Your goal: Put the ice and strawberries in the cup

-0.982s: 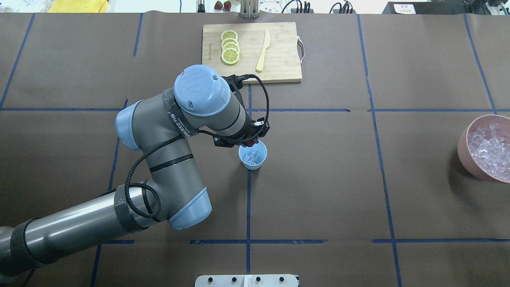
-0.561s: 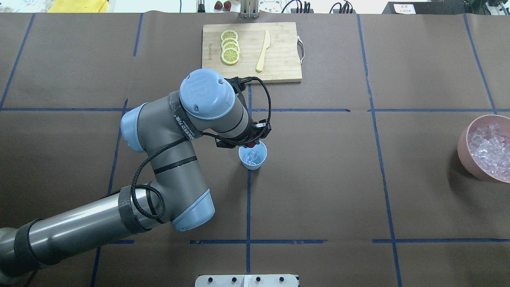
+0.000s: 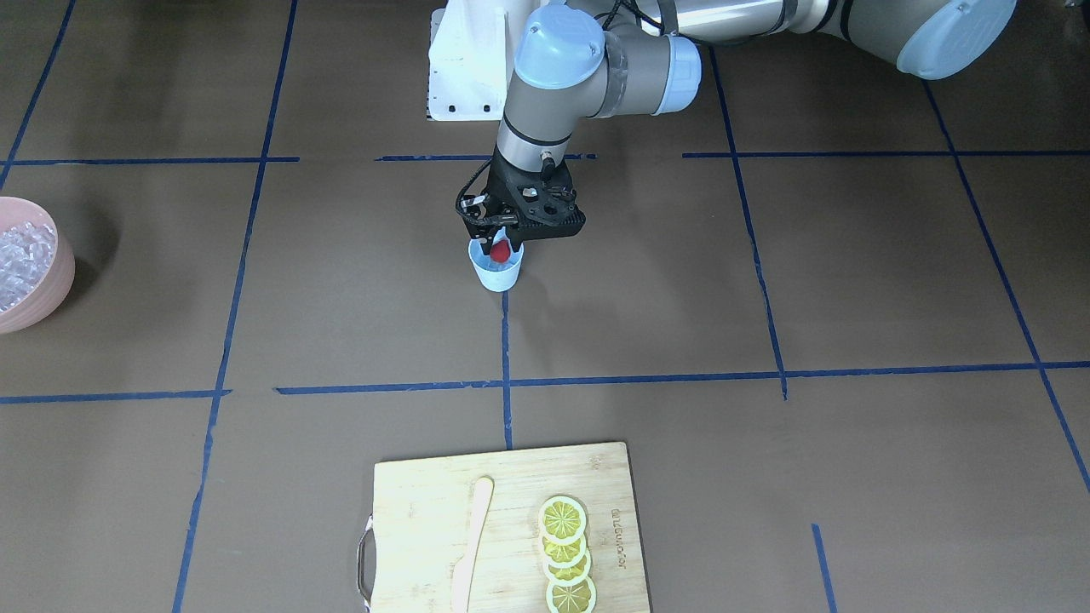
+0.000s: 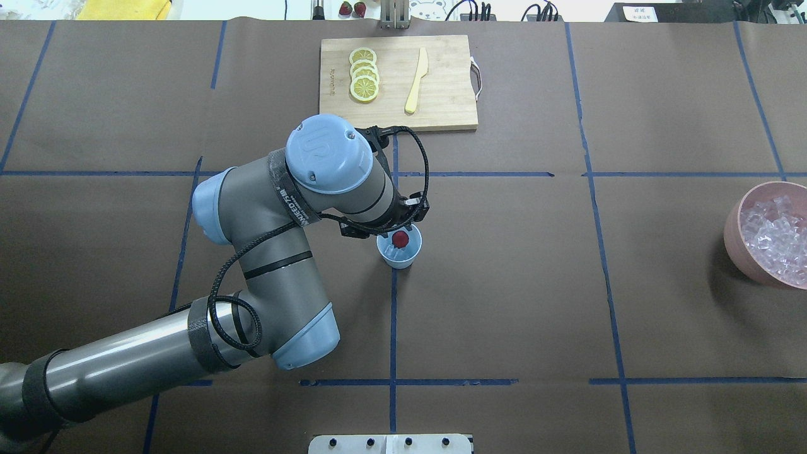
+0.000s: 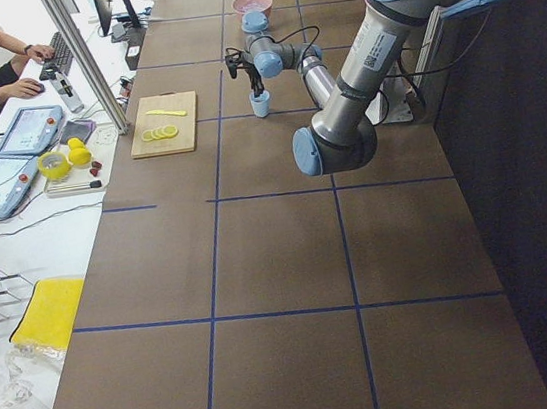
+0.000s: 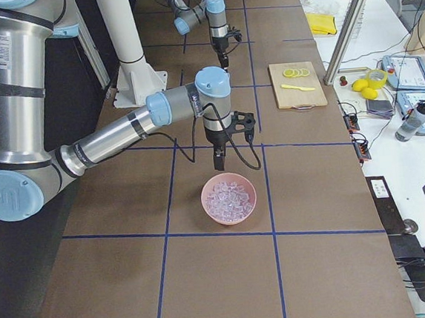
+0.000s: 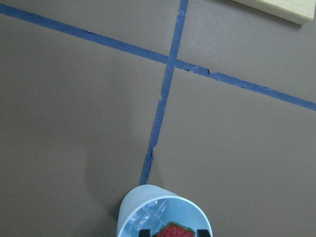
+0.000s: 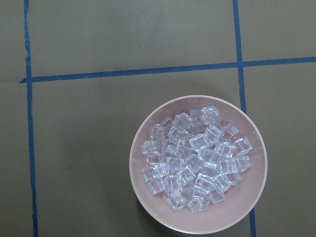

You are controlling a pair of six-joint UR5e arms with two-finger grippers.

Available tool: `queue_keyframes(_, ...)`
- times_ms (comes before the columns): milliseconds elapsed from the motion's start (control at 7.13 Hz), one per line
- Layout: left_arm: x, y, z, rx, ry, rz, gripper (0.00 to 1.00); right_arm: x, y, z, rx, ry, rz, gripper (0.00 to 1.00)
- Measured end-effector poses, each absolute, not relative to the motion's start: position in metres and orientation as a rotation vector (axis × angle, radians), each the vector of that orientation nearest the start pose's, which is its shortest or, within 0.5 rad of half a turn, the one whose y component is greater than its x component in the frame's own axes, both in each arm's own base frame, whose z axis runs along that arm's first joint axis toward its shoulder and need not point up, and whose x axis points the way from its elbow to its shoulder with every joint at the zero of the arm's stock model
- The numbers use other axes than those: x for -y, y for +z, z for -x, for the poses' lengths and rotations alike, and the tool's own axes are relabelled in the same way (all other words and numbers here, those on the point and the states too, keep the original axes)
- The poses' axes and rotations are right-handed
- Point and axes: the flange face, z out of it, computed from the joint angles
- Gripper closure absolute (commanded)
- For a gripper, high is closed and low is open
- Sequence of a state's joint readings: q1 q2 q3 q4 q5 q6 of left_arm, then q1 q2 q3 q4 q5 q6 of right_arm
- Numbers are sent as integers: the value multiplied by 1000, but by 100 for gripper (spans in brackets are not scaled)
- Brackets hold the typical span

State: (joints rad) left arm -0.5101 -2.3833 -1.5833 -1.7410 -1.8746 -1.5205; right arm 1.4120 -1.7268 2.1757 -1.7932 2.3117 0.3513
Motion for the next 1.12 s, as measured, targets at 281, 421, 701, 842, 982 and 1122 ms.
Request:
queue_keyframes(281,436,134,-567,-1029,-267,-8,46,407,461,-2,769,98,-24,0)
queue_keyframes(421,436,131,-561,-1035,-269,-12,46,407,461,-1,769,97,-24,0)
queue_keyframes(701,434,150,-512,-969,-214,-54,44,408,463,-2,768,81,-29,0)
queue_keyframes(842,425,167,-464,-899,-116,-105,39,410,467,-4,765,62,-34,0)
queue_keyframes(982,416,189,-405,-835,-15,-150,37,412,475,-8,762,39,-38,0)
queue_keyframes(1122,413,222,-334,-783,78,-168,35,414,483,-12,759,15,-42,0)
